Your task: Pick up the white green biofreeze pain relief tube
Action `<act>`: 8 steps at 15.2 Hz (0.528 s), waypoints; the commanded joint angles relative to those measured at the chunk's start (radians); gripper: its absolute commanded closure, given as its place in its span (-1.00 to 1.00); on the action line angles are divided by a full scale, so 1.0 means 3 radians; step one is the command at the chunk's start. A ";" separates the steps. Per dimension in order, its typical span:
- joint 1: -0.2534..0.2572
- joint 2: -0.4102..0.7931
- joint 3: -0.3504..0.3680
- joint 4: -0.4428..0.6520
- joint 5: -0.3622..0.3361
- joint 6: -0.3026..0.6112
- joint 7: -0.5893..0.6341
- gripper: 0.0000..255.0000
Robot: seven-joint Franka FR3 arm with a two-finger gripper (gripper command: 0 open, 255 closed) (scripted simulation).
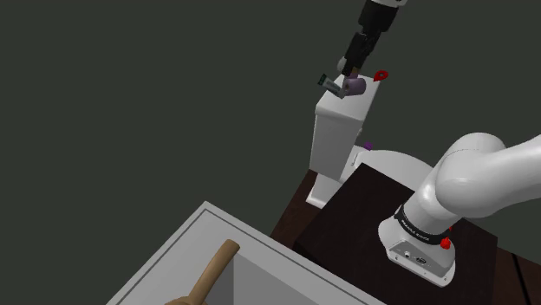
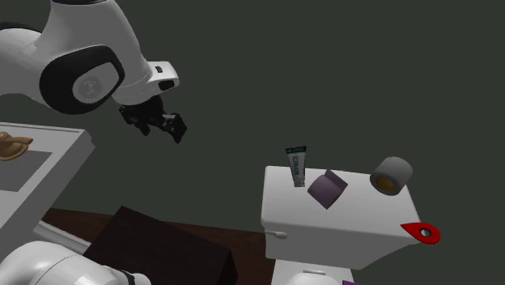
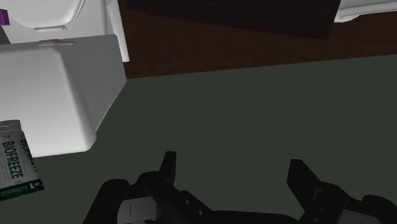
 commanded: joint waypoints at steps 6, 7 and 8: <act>-0.0101 0.0465 -0.0394 -0.0034 -0.0217 0.0536 -0.0497 -1.00; -0.0111 0.0545 -0.0450 -0.0023 -0.0237 0.0611 -0.0566 -1.00; -0.0120 0.0628 -0.0506 -0.0008 -0.0253 0.0686 -0.0636 -1.00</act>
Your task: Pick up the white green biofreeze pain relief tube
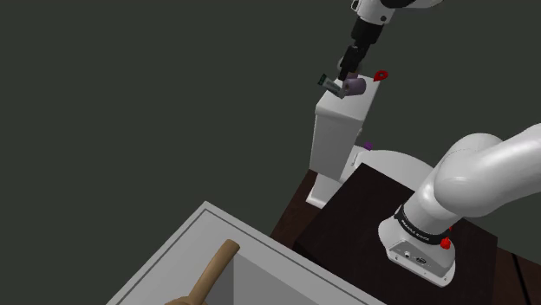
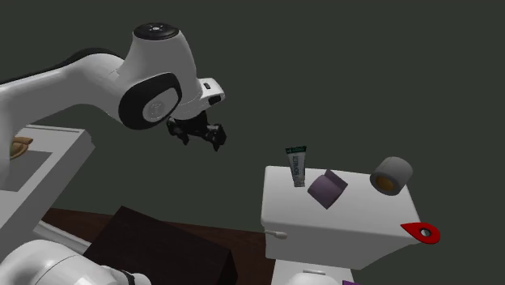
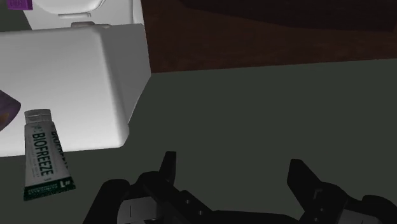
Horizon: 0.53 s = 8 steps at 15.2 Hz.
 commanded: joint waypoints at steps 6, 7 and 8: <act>-0.0039 0.0640 -0.0392 0.0186 -0.0034 0.0506 -0.0511 -1.00; -0.0041 0.0745 -0.0446 0.0232 -0.0018 0.0571 -0.0590 -1.00; -0.0041 0.0853 -0.0500 0.0282 0.0004 0.0633 -0.0669 -1.00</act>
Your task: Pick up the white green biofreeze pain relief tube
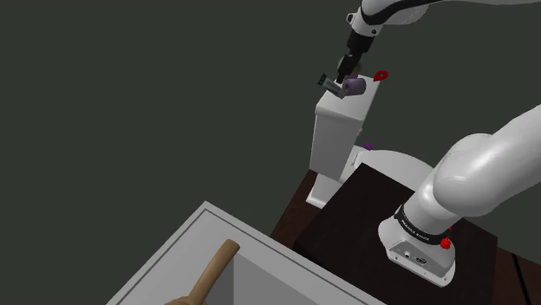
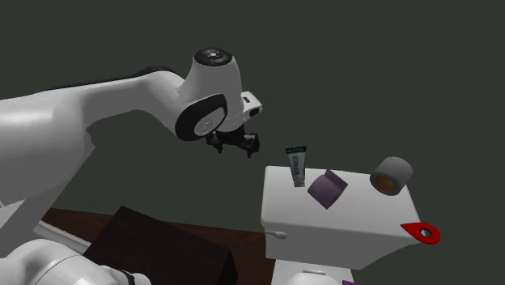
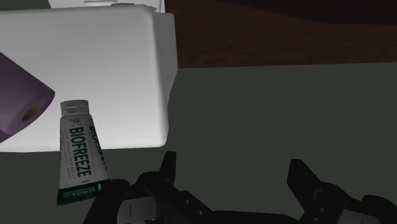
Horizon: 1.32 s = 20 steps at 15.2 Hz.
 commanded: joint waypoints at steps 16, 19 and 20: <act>-0.0380 0.2150 -0.0438 0.1485 0.1065 0.0559 -0.1517 -1.00; -0.0483 0.2367 -0.0399 0.1667 0.1176 0.0582 -0.1627 -1.00; -0.0488 0.2386 -0.0391 0.1647 0.1191 0.0618 -0.1638 -1.00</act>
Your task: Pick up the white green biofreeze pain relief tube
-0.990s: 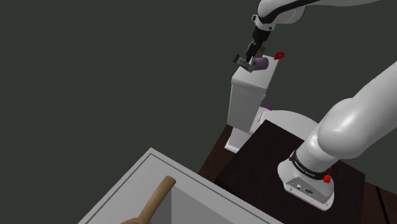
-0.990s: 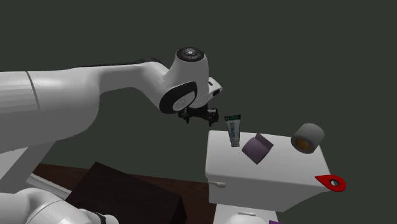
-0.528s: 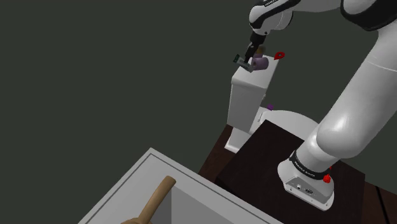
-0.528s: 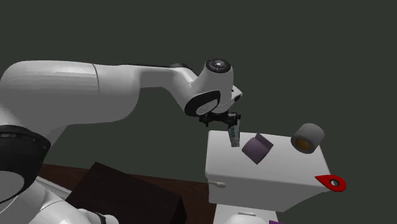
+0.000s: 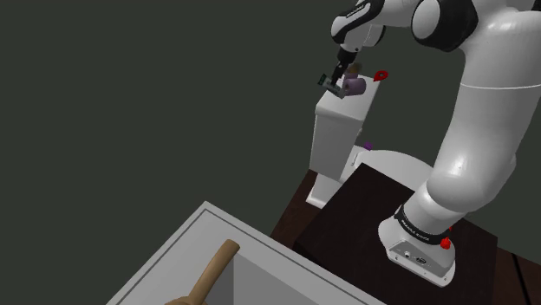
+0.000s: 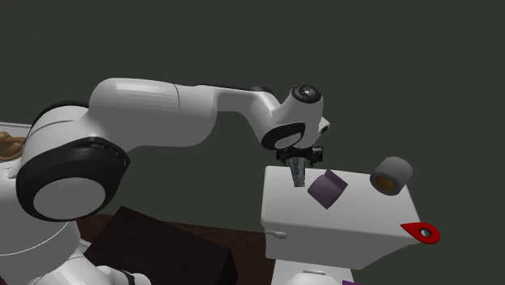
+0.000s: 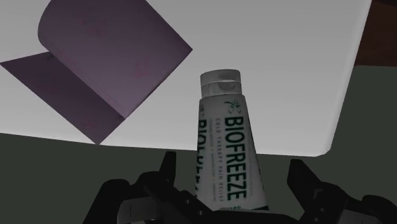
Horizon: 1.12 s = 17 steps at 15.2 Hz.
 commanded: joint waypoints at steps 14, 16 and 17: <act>-0.0049 0.0172 0.0061 -0.0065 0.0122 0.0220 -0.0087 1.00; -0.0048 0.0171 0.0061 -0.0066 0.0121 0.0220 -0.0087 1.00; -0.0050 0.0174 0.0061 -0.0061 0.0122 0.0218 -0.0088 1.00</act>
